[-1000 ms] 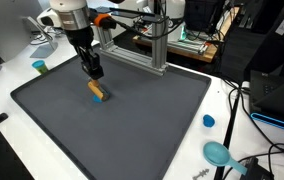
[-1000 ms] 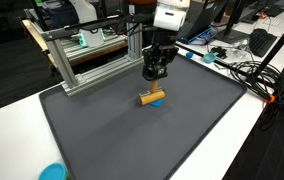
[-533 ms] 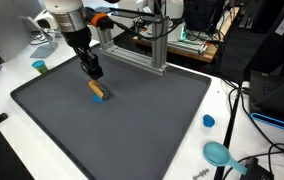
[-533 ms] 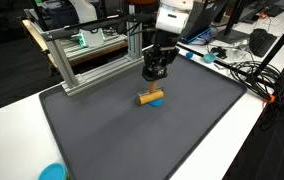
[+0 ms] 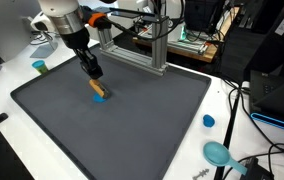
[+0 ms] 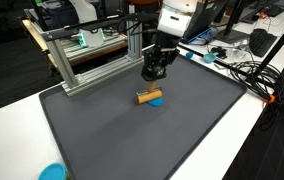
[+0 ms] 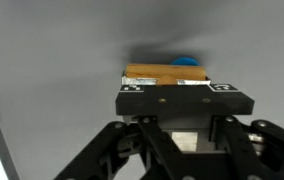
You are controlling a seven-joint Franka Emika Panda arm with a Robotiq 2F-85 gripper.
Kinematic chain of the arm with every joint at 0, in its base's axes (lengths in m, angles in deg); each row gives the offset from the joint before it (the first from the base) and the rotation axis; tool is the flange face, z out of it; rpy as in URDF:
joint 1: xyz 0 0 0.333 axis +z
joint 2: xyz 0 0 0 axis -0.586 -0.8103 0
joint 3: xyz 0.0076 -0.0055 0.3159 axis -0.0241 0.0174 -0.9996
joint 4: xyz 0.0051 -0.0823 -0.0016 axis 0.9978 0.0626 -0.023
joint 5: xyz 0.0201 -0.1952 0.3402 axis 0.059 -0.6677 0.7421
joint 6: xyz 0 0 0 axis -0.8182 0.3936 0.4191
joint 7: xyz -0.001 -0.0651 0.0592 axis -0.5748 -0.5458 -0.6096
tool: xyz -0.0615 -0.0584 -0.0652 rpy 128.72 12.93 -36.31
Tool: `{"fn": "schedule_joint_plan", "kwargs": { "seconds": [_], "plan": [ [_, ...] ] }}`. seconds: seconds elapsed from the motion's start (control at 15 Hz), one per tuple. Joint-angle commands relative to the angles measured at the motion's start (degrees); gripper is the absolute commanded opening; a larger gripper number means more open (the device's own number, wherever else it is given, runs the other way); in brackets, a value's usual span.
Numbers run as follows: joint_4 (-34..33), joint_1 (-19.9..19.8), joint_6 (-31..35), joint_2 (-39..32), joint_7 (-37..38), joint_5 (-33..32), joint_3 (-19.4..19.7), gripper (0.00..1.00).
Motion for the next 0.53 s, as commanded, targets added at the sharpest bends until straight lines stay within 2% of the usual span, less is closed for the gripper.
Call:
{"fn": "schedule_joint_plan", "kwargs": {
  "seconds": [0.0, 0.47],
  "plan": [
    [-0.6, -0.5, -6.1, -3.1, -1.4, -1.3, 0.7, 0.22],
    [-2.6, -0.8, -9.6, -4.2, -2.6, -1.1, 0.5, 0.22]
  ]
}}
